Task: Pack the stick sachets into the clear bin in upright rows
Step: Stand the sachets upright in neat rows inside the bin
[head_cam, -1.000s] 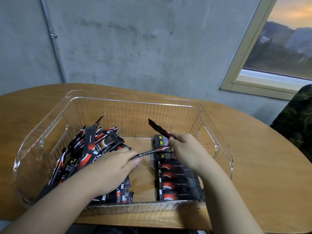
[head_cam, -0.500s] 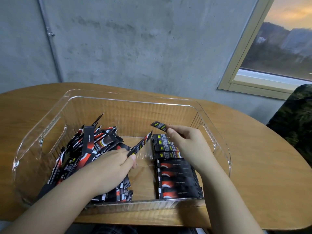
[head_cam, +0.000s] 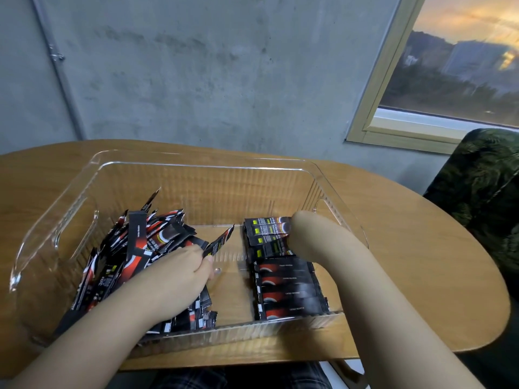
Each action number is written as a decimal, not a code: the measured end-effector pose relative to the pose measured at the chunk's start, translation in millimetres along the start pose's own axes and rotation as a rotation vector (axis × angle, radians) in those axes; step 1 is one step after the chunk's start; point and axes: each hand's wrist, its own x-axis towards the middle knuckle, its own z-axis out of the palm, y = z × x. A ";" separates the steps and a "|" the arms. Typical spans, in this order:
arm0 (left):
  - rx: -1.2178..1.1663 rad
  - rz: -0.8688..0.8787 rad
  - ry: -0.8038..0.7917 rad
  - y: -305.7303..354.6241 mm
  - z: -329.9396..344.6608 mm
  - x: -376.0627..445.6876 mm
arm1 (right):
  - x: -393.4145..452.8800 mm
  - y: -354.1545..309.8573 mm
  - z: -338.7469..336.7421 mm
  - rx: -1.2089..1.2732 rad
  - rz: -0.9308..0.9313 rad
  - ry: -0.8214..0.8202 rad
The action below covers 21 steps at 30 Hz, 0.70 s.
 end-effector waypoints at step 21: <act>-0.108 0.018 -0.026 -1.9 -2.1 -2.1 | 10.6 -14.2 36.1 -0.062 -0.620 0.427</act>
